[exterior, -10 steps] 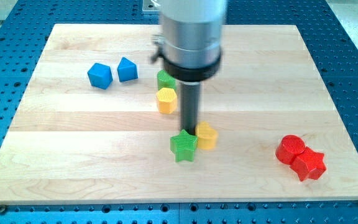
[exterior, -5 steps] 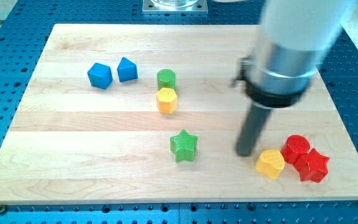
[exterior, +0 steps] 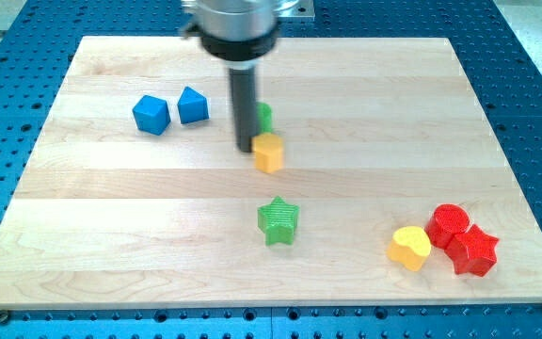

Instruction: Push yellow blocks into red blocks

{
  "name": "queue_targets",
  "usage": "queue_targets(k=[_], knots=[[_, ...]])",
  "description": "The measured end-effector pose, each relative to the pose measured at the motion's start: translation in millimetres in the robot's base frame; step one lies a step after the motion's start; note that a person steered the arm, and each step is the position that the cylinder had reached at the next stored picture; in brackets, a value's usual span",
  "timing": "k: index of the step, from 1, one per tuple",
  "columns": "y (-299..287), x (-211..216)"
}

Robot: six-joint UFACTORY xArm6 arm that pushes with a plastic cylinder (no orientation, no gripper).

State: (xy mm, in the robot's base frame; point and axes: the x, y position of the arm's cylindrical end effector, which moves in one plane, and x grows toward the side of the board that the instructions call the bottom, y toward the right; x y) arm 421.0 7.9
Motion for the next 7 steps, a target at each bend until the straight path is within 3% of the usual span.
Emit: queue_targets(k=[1, 2, 3, 4, 6, 7], knots=[[121, 23], [100, 26], [39, 2], [-14, 43], [111, 106], [66, 94]])
